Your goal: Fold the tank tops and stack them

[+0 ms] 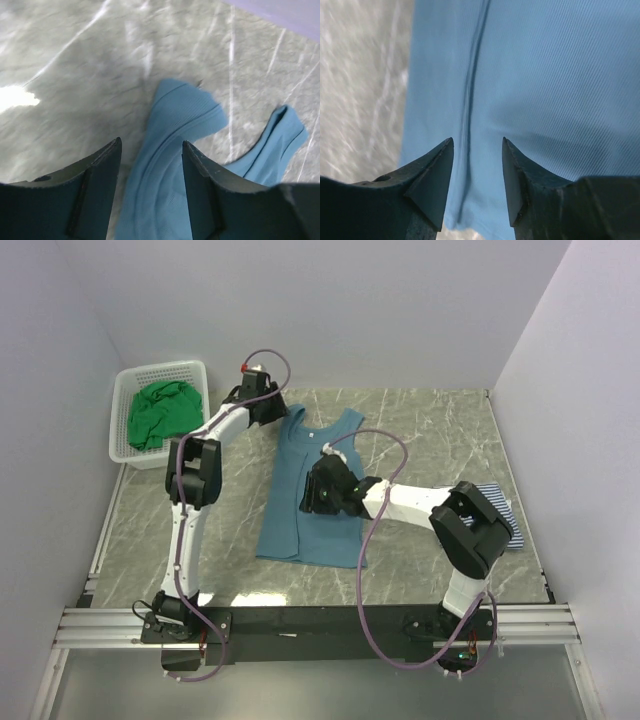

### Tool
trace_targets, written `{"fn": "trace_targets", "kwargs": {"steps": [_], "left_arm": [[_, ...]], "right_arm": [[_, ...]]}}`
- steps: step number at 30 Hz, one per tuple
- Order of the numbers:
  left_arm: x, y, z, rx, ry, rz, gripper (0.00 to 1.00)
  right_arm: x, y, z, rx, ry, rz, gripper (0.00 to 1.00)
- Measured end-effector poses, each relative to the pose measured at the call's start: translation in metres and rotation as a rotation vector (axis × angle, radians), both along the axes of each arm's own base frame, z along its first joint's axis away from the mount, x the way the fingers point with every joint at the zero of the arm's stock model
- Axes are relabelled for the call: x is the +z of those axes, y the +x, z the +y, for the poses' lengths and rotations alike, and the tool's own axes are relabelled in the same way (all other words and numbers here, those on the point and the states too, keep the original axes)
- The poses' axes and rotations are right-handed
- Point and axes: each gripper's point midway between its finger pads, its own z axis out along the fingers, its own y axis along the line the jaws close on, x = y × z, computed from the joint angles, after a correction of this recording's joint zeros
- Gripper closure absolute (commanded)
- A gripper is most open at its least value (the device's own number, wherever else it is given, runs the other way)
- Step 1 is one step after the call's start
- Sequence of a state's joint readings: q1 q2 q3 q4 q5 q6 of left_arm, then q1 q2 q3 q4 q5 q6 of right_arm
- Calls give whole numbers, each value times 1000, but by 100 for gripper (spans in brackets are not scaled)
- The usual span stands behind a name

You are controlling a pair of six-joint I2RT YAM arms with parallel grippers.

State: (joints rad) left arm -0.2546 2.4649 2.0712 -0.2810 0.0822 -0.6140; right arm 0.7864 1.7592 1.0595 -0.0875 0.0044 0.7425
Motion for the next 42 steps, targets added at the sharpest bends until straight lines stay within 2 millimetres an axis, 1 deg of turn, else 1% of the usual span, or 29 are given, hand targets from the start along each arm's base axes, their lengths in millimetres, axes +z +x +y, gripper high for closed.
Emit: {"fn": "trace_targets", "kwargs": {"steps": [3,5,7,9,10,11,12,13,14,15,16,17,18,19,21,23,24,25,27,29,32,38,39,40,42], "left_arm": [[8,-12,13,31,8,12,44],[26,-20,20,56,7,0,46],[48,-33,24,76,-2,-14,51],[77,-54,21,82,-19,-37,53],[89,-65,18,84,-23,-55,55],[100,-80,13,82,-27,-59,55],[107,-95,4,70,-26,-70,56],[113,-113,-9,49,-27,-81,59],[115,-134,-24,24,-28,-81,60],[113,-153,-38,-6,-32,-78,61],[105,-176,-51,-39,-33,-63,62],[93,-201,-63,-77,-32,-31,62],[77,-227,-72,-112,-28,5,62],[61,-245,-74,-129,-21,40,63],[26,-279,-66,-141,22,123,64],[-1,-302,-55,-134,67,193,68],[-9,-309,-51,-128,85,214,69],[-15,-314,-47,-117,102,230,73],[-20,-318,-41,-86,129,249,76],[-24,-319,-35,-51,152,259,78],[-37,-324,-22,-1,189,288,79],[-39,-323,-17,49,193,285,80],[-40,-324,-16,51,193,286,80],[-40,-324,-16,52,194,287,81],[-40,-323,-14,58,199,286,81]], "right_arm": [[-13,-18,-3,23,-27,22,50],[-19,-23,-12,15,-54,34,50],[-19,-17,-25,-18,-67,38,50],[-13,2,-45,-80,-68,29,50],[-10,15,-60,-123,-71,23,49],[-6,29,-75,-168,-76,18,49],[-2,45,-91,-215,-80,12,49],[2,57,-103,-250,-83,3,49],[8,74,-120,-298,-86,-6,50],[13,89,-134,-336,-86,-15,50],[18,104,-147,-370,-85,-24,50],[21,118,-158,-397,-81,-33,50],[21,127,-165,-411,-82,-37,50],[19,135,-171,-423,-84,-34,50],[8,143,-179,-430,-97,-16,50],[-8,140,-179,-412,-110,23,50],[-15,136,-177,-401,-113,44,50],[-19,134,-176,-391,-115,58,50],[-25,130,-172,-374,-112,81,50],[-27,128,-169,-363,-103,90,50],[-28,127,-164,-347,-92,94,50],[-34,126,-148,-319,-74,96,51],[-35,125,-143,-313,-70,94,53],[-34,126,-140,-309,-65,89,61],[-36,124,-134,-305,-58,92,70]]}}
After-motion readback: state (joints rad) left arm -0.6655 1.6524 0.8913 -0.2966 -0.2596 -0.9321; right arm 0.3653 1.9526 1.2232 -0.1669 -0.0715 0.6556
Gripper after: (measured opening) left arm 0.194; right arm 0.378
